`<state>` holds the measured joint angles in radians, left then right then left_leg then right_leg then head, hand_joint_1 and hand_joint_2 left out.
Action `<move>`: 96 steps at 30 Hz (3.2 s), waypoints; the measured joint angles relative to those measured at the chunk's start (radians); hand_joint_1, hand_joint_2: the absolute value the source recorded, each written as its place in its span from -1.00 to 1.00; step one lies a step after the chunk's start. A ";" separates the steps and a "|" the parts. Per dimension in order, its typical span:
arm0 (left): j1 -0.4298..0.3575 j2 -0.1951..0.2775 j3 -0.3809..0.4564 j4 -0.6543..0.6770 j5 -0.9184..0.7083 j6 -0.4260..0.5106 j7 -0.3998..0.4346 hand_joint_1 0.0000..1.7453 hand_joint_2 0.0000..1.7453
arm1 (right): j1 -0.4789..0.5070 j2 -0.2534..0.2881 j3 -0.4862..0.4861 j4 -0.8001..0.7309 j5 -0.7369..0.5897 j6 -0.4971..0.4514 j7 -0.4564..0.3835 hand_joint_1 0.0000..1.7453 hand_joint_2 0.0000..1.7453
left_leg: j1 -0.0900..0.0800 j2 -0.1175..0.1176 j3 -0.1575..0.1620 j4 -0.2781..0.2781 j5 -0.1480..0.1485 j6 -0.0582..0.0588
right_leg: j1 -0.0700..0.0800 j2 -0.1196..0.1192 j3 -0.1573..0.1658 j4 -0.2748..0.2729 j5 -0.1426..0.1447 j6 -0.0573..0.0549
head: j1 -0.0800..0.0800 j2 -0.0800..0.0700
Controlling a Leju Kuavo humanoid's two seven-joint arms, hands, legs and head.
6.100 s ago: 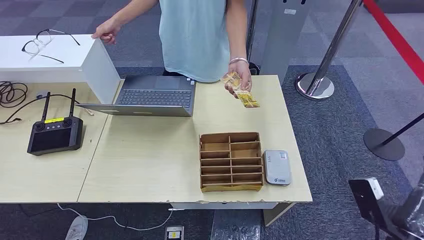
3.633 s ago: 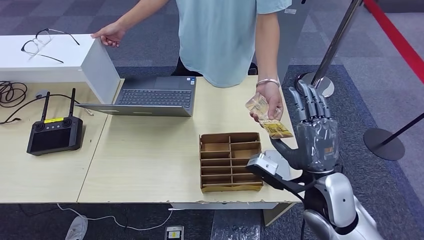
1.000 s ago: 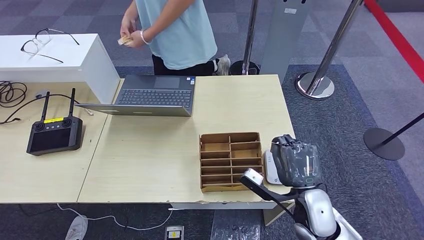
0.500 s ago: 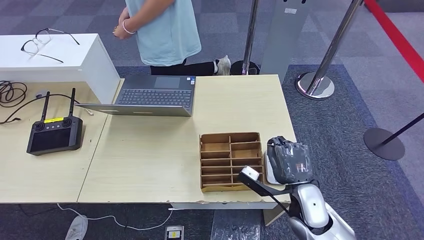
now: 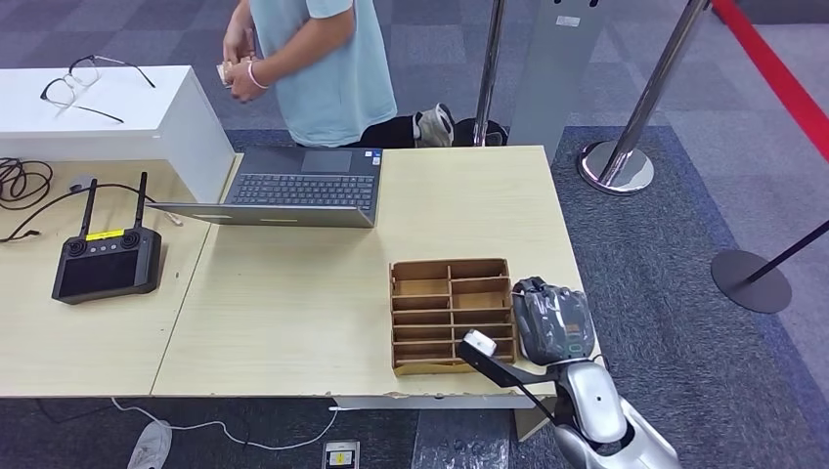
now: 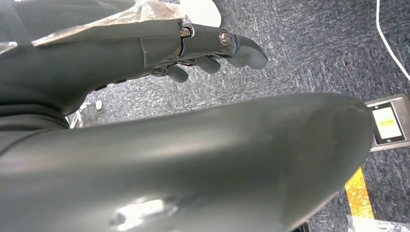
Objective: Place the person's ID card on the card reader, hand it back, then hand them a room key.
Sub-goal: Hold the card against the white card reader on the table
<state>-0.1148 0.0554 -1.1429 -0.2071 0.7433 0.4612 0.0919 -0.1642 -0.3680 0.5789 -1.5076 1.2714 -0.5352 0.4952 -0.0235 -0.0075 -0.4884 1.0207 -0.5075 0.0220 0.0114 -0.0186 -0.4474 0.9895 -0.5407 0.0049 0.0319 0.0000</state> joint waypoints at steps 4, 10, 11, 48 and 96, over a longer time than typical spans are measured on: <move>0.000 0.001 0.000 0.000 -0.001 0.000 0.000 -1.00 -1.00 | 0.000 0.000 0.003 0.016 0.002 -0.001 0.012 1.00 1.00 | 0.000 0.000 0.000 0.000 0.000 0.000 | 0.000 0.000 0.000 0.000 0.000 0.000 | 0.000 0.000; 0.000 0.005 0.000 0.000 -0.003 0.000 0.000 -1.00 -1.00 | 0.000 -0.003 0.003 0.036 0.021 -0.003 0.035 1.00 1.00 | 0.000 0.000 0.000 0.000 0.000 0.000 | 0.000 0.000 0.000 0.000 0.000 0.000 | 0.000 0.000; 0.000 0.006 0.000 0.000 -0.003 0.000 0.000 -1.00 -1.00 | 0.000 -0.005 0.002 0.039 0.029 -0.004 0.043 1.00 1.00 | 0.000 0.000 0.000 0.000 0.000 0.000 | 0.000 0.000 0.000 0.000 0.000 0.000 | 0.000 0.000; 0.000 0.018 0.000 0.000 0.000 -0.006 0.013 -1.00 -1.00 | 0.000 0.013 -0.044 0.090 -0.171 -0.088 0.022 1.00 1.00 | 0.000 0.000 0.000 0.000 0.000 0.000 | 0.000 0.000 0.000 0.000 0.000 0.000 | 0.000 0.000; -0.004 0.032 -0.026 0.000 -0.046 -0.018 0.021 -1.00 -1.00 | -0.082 0.050 -0.033 0.268 -0.224 -0.113 0.013 1.00 1.00 | 0.000 0.000 0.001 0.000 0.000 0.000 | 0.000 0.000 0.001 0.000 0.000 0.000 | 0.000 0.000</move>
<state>-0.1191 0.0872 -1.1687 -0.2071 0.6972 0.4427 0.1129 -0.2463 -0.3181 0.5456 -1.2393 1.0469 -0.6482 0.5079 -0.0235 -0.0072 -0.4875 1.0208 -0.5074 0.0219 0.0115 -0.0185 -0.4468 0.9895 -0.5407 0.0049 0.0320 0.0000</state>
